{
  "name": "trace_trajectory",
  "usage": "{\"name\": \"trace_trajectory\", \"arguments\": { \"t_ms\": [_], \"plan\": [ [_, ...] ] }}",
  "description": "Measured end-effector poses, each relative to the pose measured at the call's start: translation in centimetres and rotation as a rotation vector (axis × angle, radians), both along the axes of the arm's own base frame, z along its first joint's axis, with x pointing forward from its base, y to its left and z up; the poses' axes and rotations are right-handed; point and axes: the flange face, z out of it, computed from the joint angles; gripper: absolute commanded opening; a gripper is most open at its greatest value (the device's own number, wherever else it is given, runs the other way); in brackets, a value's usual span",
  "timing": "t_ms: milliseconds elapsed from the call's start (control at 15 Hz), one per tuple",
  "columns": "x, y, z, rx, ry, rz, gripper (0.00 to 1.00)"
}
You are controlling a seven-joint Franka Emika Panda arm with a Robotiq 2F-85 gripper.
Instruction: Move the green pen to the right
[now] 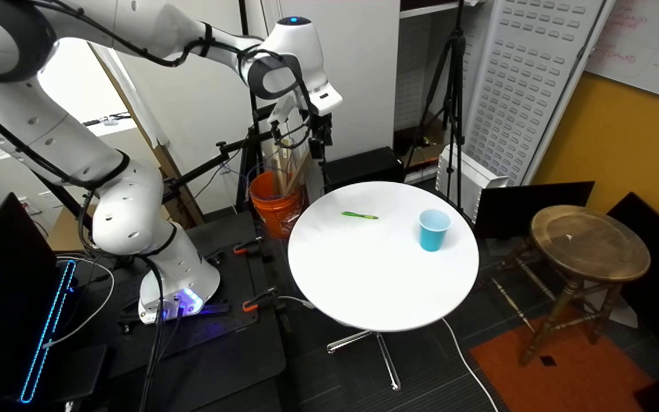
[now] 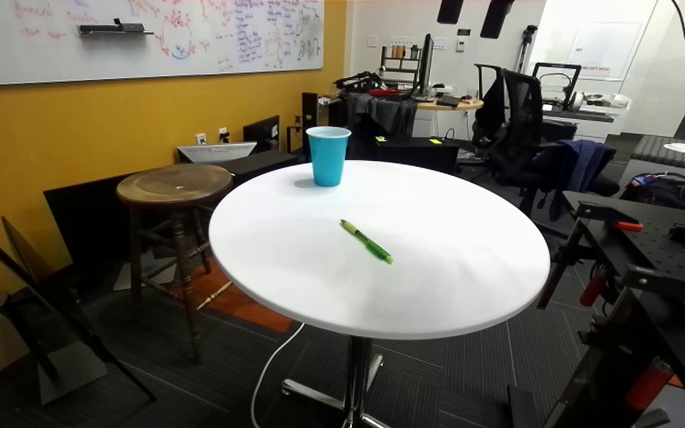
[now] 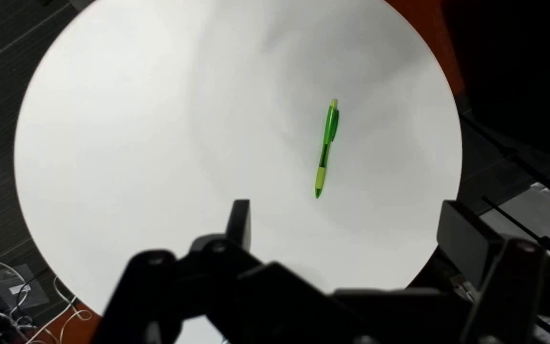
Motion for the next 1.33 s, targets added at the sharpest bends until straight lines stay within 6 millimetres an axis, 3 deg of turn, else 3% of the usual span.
{"name": "trace_trajectory", "arguments": {
  "t_ms": [867, 1333],
  "plan": [
    [3.7, 2.7, -11.7, 0.041, 0.078, -0.021, 1.00],
    [7.9, 0.9, -16.8, 0.049, 0.086, -0.078, 1.00]
  ]
}}
